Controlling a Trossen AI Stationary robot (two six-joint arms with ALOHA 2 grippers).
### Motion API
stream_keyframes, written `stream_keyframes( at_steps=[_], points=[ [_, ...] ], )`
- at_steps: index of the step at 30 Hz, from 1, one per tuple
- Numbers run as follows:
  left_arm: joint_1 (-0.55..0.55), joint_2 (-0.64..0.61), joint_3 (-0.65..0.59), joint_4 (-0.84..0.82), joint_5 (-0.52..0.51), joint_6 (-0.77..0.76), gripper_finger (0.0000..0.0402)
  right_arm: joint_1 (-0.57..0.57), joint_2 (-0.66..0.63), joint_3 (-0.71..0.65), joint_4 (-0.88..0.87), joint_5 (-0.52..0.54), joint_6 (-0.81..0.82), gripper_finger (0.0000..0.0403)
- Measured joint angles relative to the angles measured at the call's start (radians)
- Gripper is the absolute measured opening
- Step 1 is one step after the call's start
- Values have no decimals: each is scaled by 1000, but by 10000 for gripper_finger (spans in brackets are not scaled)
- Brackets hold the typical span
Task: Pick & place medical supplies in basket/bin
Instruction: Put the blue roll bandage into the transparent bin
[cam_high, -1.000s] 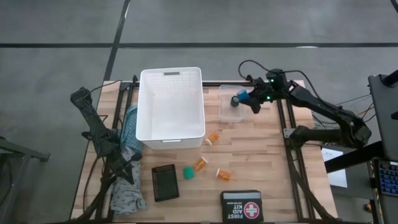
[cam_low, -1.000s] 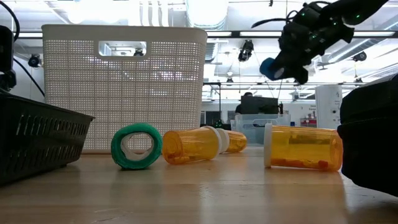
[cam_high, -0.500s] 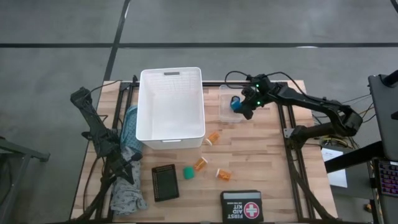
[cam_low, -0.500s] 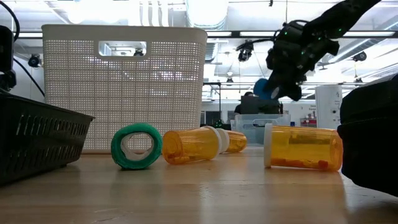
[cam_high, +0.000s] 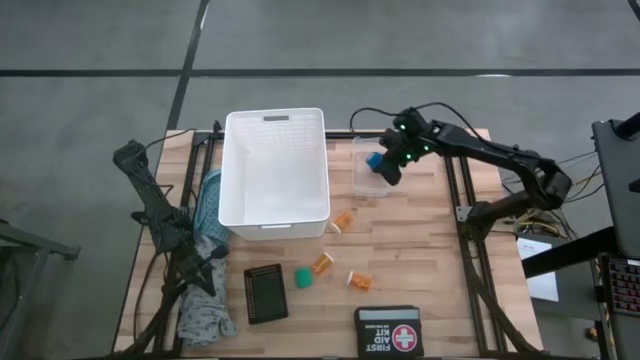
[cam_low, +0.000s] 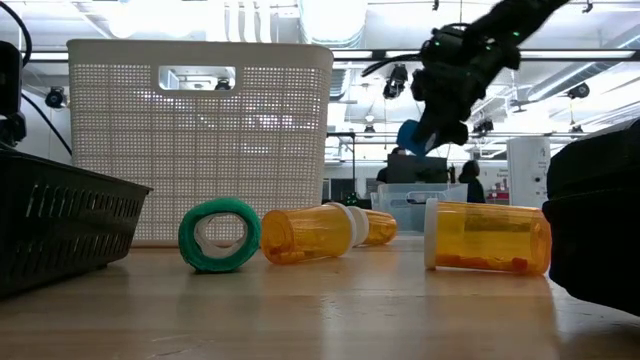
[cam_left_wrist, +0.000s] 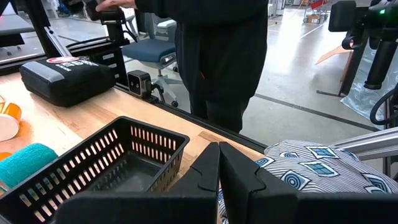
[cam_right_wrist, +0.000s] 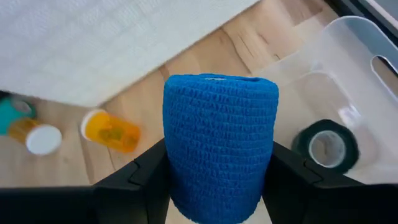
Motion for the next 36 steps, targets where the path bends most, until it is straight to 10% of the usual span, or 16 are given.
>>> stream_keyframes(
  at_steps=[14, 36],
  points=[
    [0, 0, 0, 0, 0, 0, 10, 5, 285, 222, -260, 43, -93, 192],
    [0, 0, 0, 0, 0, 0, 10, 49, 378, 211, -249, 242, 154, 192]
  ],
)
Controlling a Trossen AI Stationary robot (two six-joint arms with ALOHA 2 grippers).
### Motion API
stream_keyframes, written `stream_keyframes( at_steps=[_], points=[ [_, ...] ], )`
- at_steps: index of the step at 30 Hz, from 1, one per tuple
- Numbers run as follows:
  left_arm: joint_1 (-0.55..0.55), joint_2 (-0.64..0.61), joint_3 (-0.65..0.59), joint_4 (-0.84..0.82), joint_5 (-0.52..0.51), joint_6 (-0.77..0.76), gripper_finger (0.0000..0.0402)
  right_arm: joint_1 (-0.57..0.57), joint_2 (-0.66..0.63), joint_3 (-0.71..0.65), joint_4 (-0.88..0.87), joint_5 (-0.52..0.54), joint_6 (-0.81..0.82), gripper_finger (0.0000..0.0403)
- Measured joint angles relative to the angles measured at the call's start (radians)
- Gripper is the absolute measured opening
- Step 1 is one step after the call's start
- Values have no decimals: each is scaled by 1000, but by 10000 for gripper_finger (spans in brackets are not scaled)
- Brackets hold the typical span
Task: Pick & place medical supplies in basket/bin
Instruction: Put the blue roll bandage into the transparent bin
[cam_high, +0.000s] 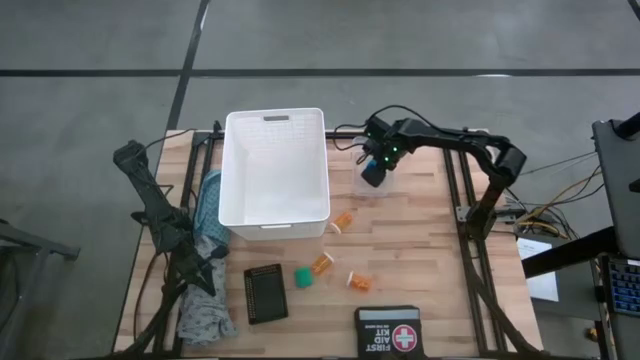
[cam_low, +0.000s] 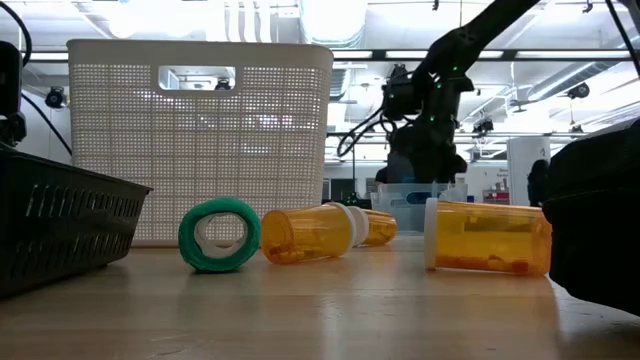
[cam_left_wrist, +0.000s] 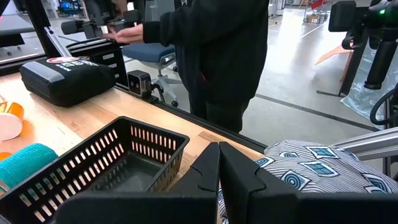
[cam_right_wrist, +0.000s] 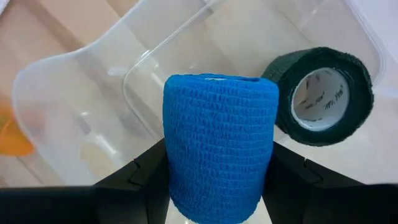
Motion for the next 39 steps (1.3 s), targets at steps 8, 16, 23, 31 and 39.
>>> stream_keyframes(
  at_steps=[8, 16, 23, 31, 39],
  points=[
    [0, 0, 0, 0, 0, 0, 10, 23, 58, 0, 9, 37, 9, 192],
    [0, 0, 0, 0, 0, 0, 10, 31, 99, 0, 23, 47, 9, 192],
    [0, 0, 0, 0, 0, 0, 10, 39, 94, 0, 40, 48, -10, 209],
    [0, 0, 0, 0, 0, 0, 10, 41, 91, -2, 55, 68, -12, 257],
    [0, 0, 0, 0, 0, 0, 10, 42, 90, -2, 71, 66, -11, 274]
  ],
)
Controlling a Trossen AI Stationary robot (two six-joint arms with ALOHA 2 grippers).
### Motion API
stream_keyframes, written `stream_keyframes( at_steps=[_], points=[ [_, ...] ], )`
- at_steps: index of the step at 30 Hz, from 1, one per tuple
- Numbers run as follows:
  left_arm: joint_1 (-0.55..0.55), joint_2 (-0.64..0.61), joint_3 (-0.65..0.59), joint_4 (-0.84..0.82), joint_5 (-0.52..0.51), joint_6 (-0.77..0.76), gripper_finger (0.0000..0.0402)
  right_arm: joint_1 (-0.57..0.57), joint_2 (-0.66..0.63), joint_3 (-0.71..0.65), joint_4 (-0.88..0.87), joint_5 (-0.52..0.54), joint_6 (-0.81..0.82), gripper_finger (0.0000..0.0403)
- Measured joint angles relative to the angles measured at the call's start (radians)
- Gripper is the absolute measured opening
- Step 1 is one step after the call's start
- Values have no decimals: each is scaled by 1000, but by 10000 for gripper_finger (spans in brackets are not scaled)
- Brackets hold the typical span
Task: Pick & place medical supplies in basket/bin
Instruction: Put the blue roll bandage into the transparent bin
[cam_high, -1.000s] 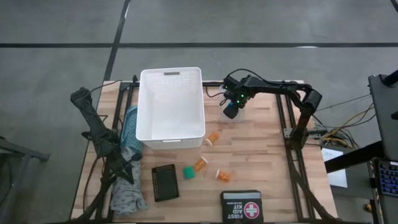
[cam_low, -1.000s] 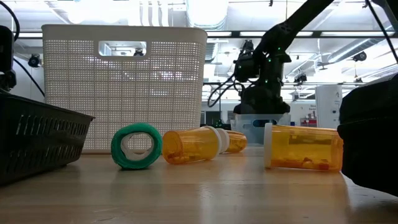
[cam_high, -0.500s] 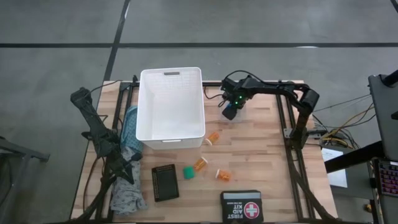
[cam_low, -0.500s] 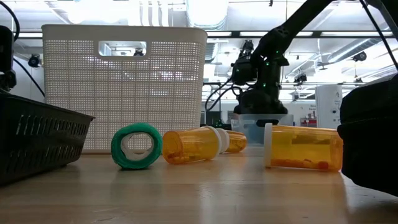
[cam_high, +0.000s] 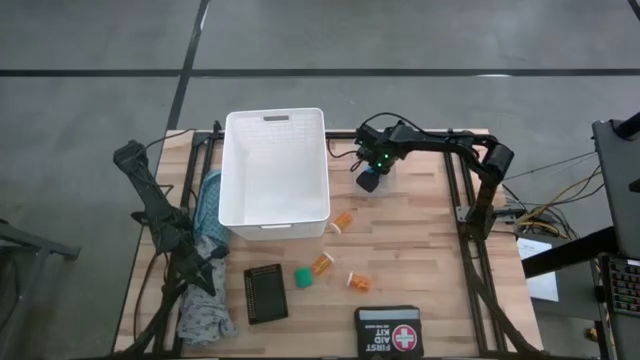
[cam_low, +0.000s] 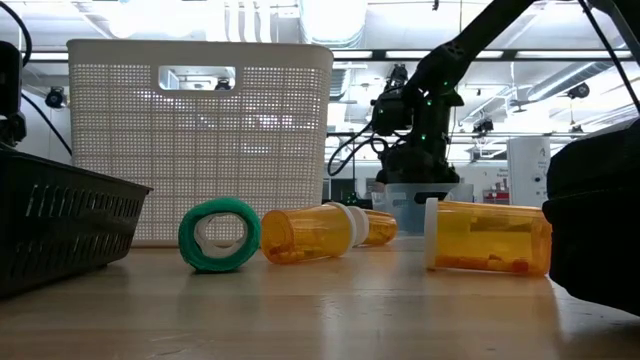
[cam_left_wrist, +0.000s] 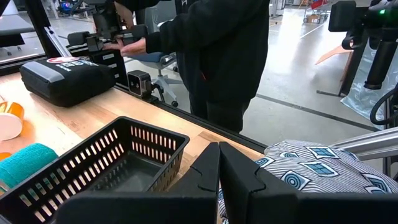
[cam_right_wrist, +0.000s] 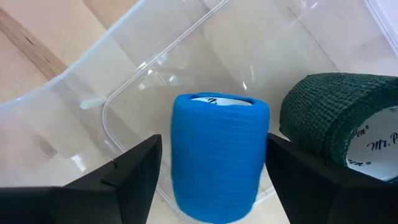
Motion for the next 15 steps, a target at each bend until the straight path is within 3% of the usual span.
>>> stream_keyframes(
  at_steps=[15],
  points=[
    [0, 0, 0, 0, 0, 0, 10, 0, -2, 0, 0, -7, 1, 298]
  ],
)
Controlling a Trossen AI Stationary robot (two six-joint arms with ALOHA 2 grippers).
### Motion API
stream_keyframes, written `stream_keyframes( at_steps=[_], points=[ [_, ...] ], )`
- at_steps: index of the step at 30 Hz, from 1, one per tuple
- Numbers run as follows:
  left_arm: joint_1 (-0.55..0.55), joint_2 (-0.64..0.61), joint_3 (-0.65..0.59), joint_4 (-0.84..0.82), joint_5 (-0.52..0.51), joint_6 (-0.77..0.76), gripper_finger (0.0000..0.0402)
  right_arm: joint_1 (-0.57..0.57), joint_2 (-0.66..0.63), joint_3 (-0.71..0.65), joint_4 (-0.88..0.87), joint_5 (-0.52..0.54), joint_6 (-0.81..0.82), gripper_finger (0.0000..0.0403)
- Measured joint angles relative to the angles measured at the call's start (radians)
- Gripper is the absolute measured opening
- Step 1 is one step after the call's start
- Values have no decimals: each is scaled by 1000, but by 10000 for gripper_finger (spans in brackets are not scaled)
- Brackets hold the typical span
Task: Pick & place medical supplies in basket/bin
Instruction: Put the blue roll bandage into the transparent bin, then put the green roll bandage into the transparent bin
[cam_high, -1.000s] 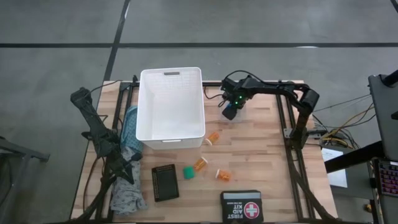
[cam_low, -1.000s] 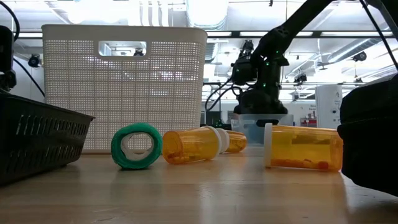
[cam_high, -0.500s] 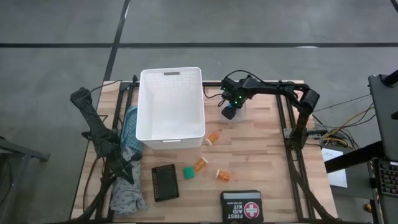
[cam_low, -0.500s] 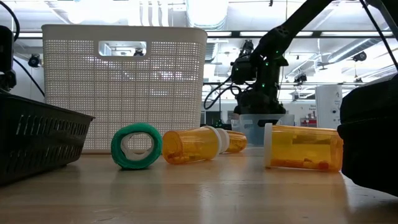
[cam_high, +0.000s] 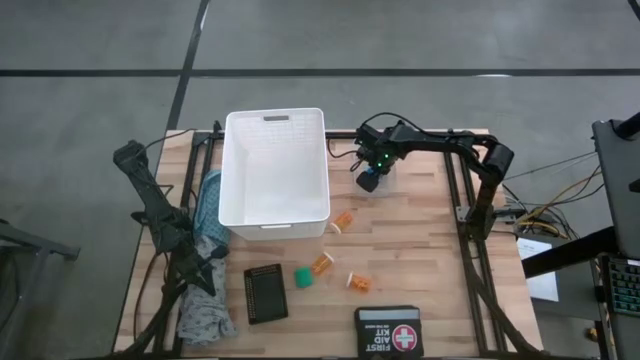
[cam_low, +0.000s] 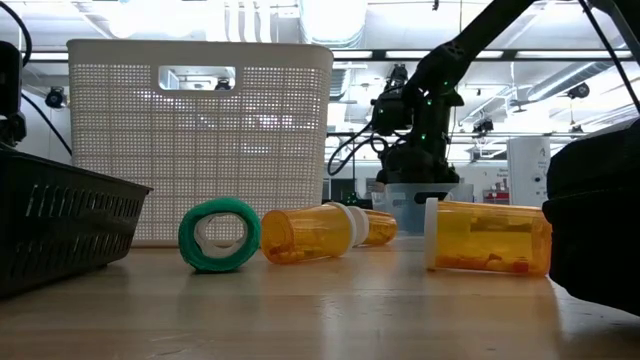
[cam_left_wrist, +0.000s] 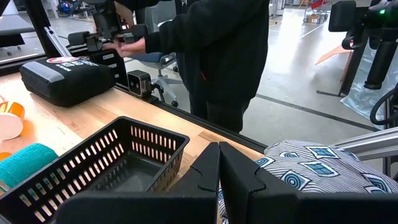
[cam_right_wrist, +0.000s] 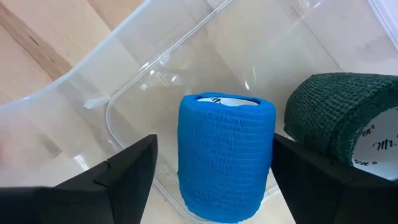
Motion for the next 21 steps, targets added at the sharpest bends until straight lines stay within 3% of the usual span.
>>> stream_keyframes(
  at_steps=[10, 21],
  points=[
    [0, 0, 0, 0, 0, 0, 10, 0, -64, 0, -1, -33, -34, 295],
    [0, 0, 0, 0, 0, 0, 10, 0, -237, 0, -1, -28, -37, 306]
  ],
)
